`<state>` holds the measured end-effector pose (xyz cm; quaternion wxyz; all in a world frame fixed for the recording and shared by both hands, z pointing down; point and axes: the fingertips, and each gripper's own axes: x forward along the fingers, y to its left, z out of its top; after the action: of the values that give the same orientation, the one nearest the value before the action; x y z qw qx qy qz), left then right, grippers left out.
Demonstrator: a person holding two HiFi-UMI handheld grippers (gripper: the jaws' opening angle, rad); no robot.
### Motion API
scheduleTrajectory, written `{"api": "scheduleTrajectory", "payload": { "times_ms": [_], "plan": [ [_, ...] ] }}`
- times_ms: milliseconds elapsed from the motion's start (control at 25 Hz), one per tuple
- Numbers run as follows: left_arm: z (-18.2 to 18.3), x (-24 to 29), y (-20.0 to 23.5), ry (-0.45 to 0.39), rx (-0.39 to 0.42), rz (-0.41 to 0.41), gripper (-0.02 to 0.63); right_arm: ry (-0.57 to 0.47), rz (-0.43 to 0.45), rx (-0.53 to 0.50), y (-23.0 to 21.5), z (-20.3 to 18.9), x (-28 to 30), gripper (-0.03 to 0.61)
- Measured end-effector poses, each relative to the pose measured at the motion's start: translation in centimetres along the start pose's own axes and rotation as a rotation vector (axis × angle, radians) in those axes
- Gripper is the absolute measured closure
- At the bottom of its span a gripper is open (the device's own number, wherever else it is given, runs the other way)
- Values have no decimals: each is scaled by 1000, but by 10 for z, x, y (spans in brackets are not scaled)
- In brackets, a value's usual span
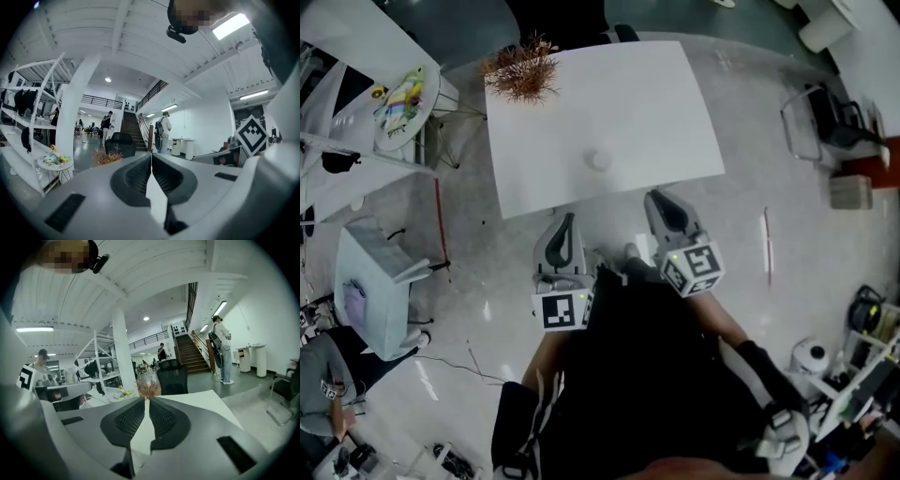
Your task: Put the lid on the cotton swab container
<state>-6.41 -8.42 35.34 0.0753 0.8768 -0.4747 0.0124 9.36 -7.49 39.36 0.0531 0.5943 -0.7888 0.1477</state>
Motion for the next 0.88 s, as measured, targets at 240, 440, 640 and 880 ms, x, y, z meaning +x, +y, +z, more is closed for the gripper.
{"api": "scheduleTrajectory", "payload": {
  "times_ms": [240,440,640,880],
  "plan": [
    [16,-4,-14,-22,6,38,604,-15,35,-15,0,13,-15,545],
    [22,-4,-13,-23,14,62,604,-22,35,-4,-5,14,-21,545],
    [24,1,-12,-22,25,77,604,-14,36,-9,-11,15,-19,557],
    [23,5,-14,-21,36,81,604,-4,47,-21,-14,15,-17,563]
  ]
}}
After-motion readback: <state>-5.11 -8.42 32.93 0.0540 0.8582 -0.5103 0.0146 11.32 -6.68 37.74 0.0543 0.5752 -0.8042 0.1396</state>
